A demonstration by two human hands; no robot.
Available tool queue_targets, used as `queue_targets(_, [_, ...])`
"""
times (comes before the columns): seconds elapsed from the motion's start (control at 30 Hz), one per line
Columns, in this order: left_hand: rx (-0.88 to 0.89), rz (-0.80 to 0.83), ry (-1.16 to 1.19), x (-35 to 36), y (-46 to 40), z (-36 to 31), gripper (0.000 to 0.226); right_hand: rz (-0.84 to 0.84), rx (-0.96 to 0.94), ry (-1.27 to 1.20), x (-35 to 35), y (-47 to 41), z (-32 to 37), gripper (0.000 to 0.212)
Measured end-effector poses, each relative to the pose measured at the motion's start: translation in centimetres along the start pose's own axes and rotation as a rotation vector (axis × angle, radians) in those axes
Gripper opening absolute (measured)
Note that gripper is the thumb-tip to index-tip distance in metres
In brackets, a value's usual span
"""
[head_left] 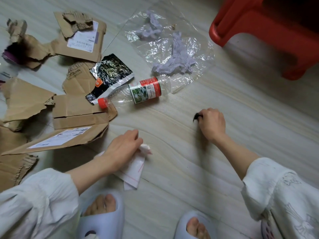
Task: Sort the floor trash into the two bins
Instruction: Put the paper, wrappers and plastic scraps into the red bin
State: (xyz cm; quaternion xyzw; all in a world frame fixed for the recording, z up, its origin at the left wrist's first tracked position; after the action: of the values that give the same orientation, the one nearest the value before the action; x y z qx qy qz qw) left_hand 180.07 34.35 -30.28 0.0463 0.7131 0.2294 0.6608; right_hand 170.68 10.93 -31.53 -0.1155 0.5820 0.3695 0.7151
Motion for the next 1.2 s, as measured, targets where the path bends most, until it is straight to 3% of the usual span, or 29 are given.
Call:
queue_targets(0.1, [0.0, -0.027, -0.037, -1.3, -2.1, 0.9, 0.02, -0.073, -0.107, -0.05, -2.2, -2.4, 3.1, 0.026])
queue_targets(0.27, [0.009, -0.127, 0.04, -4.0, -4.4, 1.0, 0.016, -0.047, -0.218, -0.122, -4.3, -9.6, 9.2, 0.027])
queue_targets(0.5, [0.039, -0.205, 0.22, -6.3, -4.8, 3.3, 0.014, 0.203, -0.211, -0.076, 0.7, -16.4, 11.2, 0.023])
queue_targets(0.67, [-0.007, -0.25, 0.43, -8.3, -5.6, 6.4, 0.013, -0.011, -0.285, -0.156, -1.6, -16.3, 11.9, 0.021])
queue_targets(0.77, [-0.11, -0.205, 0.649, -9.0, -6.4, 8.2, 0.015, -0.15, -0.244, -0.368, -4.2, -15.8, 12.3, 0.015])
queue_targets(0.87, [-0.197, -0.118, 0.84, -8.6, -6.6, 10.1, 0.02, -0.193, -0.336, -0.474, -5.9, -15.8, 14.5, 0.035])
queue_targets(0.93, [-0.241, -0.115, 1.012, -8.6, -6.4, 11.4, 0.027, -0.172, -0.371, -0.457, -6.4, -16.8, 16.3, 0.044])
queue_targets(1.07, [-0.362, -0.133, 1.219, -8.6, -5.8, 14.1, 0.019, -0.182, -0.489, -0.138, -6.1, -20.1, 20.4, 0.029])
queue_targets(1.2, [-0.381, -0.114, 1.239, -7.1, -4.4, 14.7, 0.022, 0.064, -0.469, 0.065, -2.2, -24.0, 22.3, 0.031])
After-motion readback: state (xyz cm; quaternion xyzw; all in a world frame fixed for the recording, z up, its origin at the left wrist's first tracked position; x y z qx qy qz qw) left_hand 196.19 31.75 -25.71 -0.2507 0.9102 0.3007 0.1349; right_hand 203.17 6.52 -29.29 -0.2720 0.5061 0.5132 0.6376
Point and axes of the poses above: each hand's wrist, its own y-axis away from the middle knuckle, its own x-axis out of the palm, z = x × y, the point moved 9 cm from there along -y, towards the middle knuckle, and after that the axes turned 13 degrees about -y, right-handed, at the moved point
